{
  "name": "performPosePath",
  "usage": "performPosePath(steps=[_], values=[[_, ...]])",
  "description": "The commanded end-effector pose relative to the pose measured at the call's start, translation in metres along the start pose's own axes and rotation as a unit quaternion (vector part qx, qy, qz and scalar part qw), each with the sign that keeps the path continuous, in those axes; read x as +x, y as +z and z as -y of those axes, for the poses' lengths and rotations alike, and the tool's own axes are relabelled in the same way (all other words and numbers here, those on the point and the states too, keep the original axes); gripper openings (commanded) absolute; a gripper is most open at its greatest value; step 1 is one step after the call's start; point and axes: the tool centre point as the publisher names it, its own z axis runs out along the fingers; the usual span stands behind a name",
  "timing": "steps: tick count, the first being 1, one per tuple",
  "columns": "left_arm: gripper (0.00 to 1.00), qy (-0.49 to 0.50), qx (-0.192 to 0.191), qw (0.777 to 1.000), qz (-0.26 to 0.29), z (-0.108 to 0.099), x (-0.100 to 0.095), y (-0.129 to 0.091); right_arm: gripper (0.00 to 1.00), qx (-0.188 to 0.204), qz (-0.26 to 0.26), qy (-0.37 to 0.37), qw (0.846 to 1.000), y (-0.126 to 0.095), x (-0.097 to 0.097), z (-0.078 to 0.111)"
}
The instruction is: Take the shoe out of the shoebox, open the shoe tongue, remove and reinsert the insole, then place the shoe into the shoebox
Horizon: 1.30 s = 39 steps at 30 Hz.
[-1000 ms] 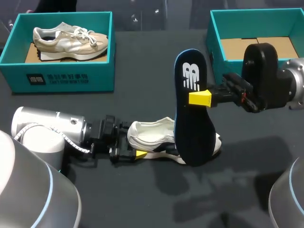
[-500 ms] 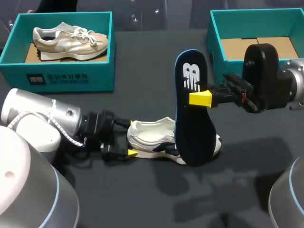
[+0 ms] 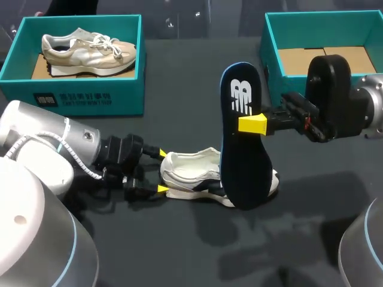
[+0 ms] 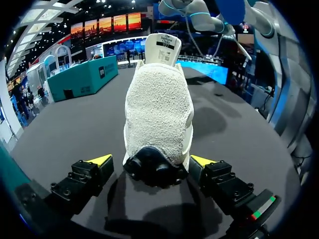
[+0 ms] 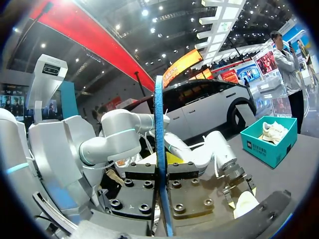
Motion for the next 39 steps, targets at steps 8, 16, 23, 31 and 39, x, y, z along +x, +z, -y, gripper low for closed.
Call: performPosePath(steps=[8, 16, 23, 31, 39], values=[[1.00, -0.003, -0.265, 0.964, 0.005, 0.028, 0.006, -0.035, 0.00, 0.000, 0.001, 0.001, 1.000, 0.001, 0.001, 0.001], [1.00, -0.003, -0.265, 0.964, 0.005, 0.028, 0.006, -0.035, 0.00, 0.000, 0.001, 0.001, 1.000, 0.001, 0.001, 0.001], [1.00, -0.017, -0.326, 0.945, 0.011, 0.033, -0.003, -0.033, 0.00, 0.000, 0.001, 0.001, 1.000, 0.001, 0.001, 0.001], [1.00, 0.006, -0.378, 0.926, -0.015, 0.039, -0.002, -0.024, 0.00, 0.000, 0.001, 0.001, 1.000, 0.001, 0.001, 0.001], [1.00, 0.020, -0.405, 0.914, -0.022, 0.044, 0.001, -0.021, 0.00, 0.000, 0.001, 0.001, 1.000, 0.001, 0.001, 0.001]])
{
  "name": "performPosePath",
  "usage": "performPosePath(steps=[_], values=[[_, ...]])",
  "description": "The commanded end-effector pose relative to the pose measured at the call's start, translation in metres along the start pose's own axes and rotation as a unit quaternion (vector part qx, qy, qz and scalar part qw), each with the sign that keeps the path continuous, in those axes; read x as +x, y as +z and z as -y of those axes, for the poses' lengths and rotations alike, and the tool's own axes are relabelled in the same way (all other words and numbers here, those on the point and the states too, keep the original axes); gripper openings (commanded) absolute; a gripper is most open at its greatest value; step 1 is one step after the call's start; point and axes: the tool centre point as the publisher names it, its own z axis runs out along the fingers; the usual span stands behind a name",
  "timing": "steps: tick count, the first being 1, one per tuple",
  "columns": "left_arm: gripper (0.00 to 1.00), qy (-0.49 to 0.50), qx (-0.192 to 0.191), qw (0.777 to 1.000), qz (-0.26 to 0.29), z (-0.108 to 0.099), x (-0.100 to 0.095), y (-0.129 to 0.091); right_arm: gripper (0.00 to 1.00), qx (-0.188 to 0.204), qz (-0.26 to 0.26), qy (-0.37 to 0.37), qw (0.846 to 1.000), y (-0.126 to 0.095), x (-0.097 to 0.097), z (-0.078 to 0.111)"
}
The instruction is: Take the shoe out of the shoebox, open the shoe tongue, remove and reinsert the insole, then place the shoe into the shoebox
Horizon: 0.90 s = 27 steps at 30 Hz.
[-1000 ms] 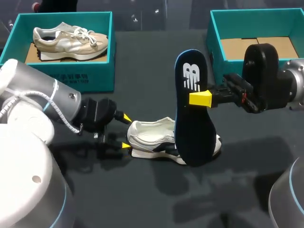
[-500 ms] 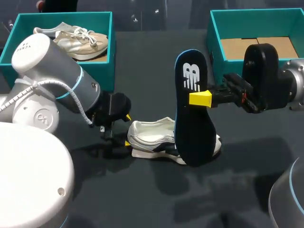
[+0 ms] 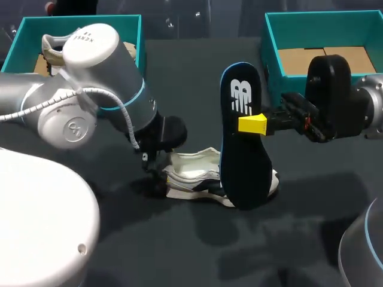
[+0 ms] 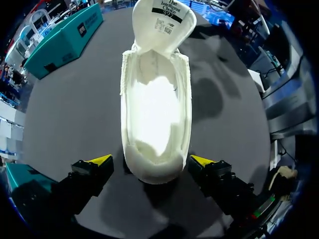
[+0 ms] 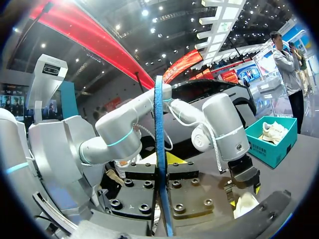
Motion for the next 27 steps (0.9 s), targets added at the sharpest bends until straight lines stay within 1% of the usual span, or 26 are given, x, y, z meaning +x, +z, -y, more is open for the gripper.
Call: performPosePath(steps=[1, 10, 15, 21, 27], values=[[1.00, 0.002, -0.085, 0.996, 0.000, 0.005, 0.000, -0.001, 0.00, 0.000, 0.001, 0.001, 1.000, 0.001, 0.001, 0.001], [1.00, 0.009, -0.099, 0.995, -0.003, 0.006, 0.002, 0.001, 0.00, 0.000, 0.001, 0.001, 1.000, 0.001, 0.001, 0.001], [1.00, 0.014, -0.103, 0.995, -0.005, 0.010, 0.002, -0.005, 0.00, 0.000, 0.001, 0.001, 1.000, 0.001, 0.001, 0.001], [1.00, 0.021, -0.109, 0.994, -0.004, 0.021, 0.000, -0.016, 0.00, 0.000, 0.001, 0.001, 1.000, 0.001, 0.001, 0.001], [1.00, 0.031, -0.103, 0.994, -0.003, 0.038, -0.007, -0.028, 0.00, 0.000, 0.001, 0.001, 1.000, 0.001, 0.001, 0.001]])
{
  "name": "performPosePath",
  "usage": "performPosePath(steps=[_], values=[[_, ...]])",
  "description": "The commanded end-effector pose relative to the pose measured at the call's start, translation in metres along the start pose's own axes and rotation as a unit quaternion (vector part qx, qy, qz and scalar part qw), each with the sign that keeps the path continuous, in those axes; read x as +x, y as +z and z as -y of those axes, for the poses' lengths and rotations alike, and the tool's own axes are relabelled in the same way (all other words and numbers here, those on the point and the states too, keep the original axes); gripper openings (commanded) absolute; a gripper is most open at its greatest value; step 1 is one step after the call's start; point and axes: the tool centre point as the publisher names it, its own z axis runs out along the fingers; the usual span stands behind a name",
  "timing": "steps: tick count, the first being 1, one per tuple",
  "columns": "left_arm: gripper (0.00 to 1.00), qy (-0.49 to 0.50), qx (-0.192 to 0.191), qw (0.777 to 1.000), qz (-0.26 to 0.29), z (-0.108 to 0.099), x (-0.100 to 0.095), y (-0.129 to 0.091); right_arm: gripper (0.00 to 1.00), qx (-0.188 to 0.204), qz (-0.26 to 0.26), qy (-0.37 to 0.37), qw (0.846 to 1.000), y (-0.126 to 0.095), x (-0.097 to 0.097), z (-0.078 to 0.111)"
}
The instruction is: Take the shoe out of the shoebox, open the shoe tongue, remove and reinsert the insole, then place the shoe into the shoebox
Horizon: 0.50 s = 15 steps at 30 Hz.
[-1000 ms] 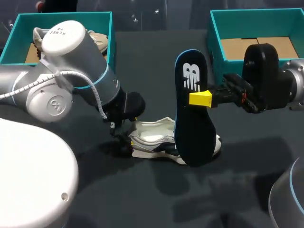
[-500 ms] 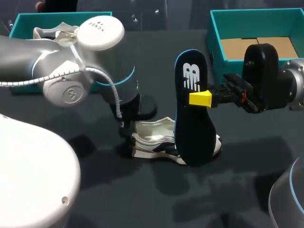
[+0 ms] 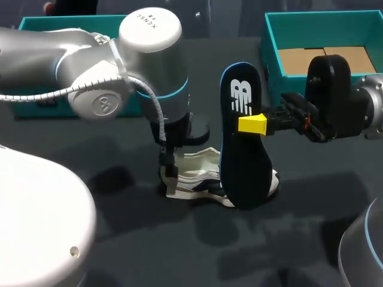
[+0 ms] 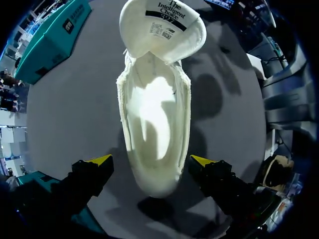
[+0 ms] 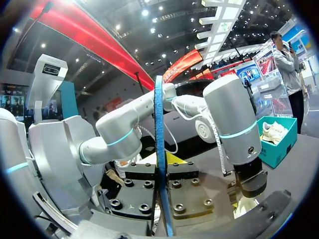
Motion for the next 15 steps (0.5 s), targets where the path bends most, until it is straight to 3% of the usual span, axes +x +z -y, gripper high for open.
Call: performPosePath(steps=[1, 9, 15], values=[[1.00, 0.004, -0.005, 1.000, 0.001, 0.010, -0.006, -0.012, 0.00, 0.000, 0.002, 0.001, 1.000, 0.001, 0.001, 0.001], [1.00, 0.007, 0.001, 1.000, 0.021, 0.037, -0.025, -0.011, 0.00, 0.000, 0.002, 0.001, 1.000, 0.001, 0.001, 0.001], [1.00, 0.019, 0.009, 1.000, 0.019, 0.053, -0.031, 0.002, 0.00, 0.000, 0.002, 0.001, 1.000, 0.001, 0.001, 0.001]])
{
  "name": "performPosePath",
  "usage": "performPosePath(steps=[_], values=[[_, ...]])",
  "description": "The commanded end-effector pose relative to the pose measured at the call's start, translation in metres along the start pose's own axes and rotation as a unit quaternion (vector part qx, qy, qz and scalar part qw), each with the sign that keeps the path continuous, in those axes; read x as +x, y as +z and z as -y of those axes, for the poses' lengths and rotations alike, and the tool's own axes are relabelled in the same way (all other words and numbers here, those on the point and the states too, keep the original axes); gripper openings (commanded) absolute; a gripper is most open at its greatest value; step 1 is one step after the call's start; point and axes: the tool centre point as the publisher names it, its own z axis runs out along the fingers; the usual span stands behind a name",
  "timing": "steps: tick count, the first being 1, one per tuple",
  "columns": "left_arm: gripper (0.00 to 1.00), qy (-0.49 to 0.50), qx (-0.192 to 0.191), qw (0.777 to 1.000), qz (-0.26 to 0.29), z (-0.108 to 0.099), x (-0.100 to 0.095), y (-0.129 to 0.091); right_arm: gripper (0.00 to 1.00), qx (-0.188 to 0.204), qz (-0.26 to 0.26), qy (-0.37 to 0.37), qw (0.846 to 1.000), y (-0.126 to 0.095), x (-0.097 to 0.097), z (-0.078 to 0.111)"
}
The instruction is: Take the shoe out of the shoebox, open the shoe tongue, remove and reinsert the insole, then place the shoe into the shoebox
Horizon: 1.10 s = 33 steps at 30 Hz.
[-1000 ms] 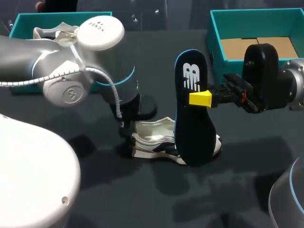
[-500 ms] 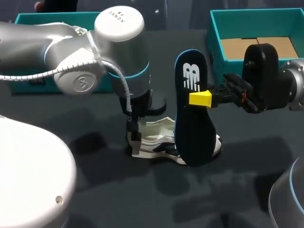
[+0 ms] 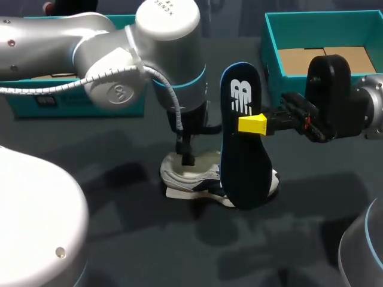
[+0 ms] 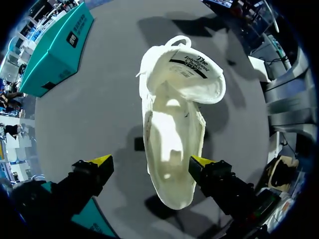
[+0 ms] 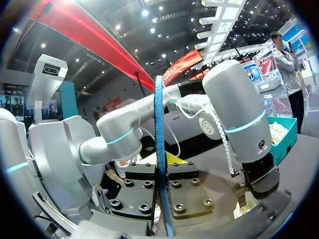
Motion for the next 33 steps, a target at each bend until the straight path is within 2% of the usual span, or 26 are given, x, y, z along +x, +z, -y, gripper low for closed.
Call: performPosePath(steps=[1, 3, 8, 11, 20, 23, 25, 28, 29, 31, 33], values=[[1.00, 0.002, -0.002, 1.000, -0.004, 0.014, -0.008, 0.020, 0.00, 0.000, 0.001, 0.001, 1.000, 0.001, 0.001, 0.001], [0.96, 0.000, 0.008, 1.000, -0.007, 0.015, -0.010, 0.027, 0.00, 0.000, 0.001, 0.001, 1.000, 0.001, 0.001, 0.001], [0.95, -0.014, 0.010, 1.000, -0.009, 0.019, -0.016, 0.047, 0.00, 0.000, 0.001, 0.001, 1.000, 0.001, 0.001, 0.001], [0.89, -0.015, 0.007, 1.000, -0.014, 0.021, -0.017, 0.055, 0.00, 0.000, 0.001, 0.001, 1.000, 0.001, 0.001, 0.001], [0.76, -0.018, 0.001, 1.000, -0.024, 0.024, -0.009, 0.067, 0.00, 0.000, 0.001, 0.001, 1.000, 0.001, 0.001, 0.001], [0.69, -0.019, 0.001, 0.999, -0.028, 0.026, -0.008, 0.070, 0.00, 0.000, 0.001, 0.001, 1.000, 0.001, 0.001, 0.001], [0.62, -0.020, 0.000, 0.999, -0.028, 0.027, -0.007, 0.071, 0.00, 0.000, 0.001, 0.001, 1.000, 0.001, 0.001, 0.001], [0.41, -0.021, -0.001, 0.999, -0.029, 0.029, -0.006, 0.071, 0.00, 0.000, 0.001, 0.001, 1.000, 0.001, 0.001, 0.001], [0.32, -0.021, -0.001, 0.999, -0.029, 0.029, -0.005, 0.071, 0.00, 0.000, 0.001, 0.001, 1.000, 0.001, 0.001, 0.001], [0.00, -0.021, -0.002, 0.999, -0.030, 0.029, -0.004, 0.071, 0.00, 0.000, 0.001, 0.001, 1.000, 0.001, 0.001, 0.001], [0.00, -0.020, -0.002, 0.999, -0.030, 0.028, -0.003, 0.070, 0.00, 0.000, 0.001, 0.001, 1.000, 0.001, 0.001, 0.001]])
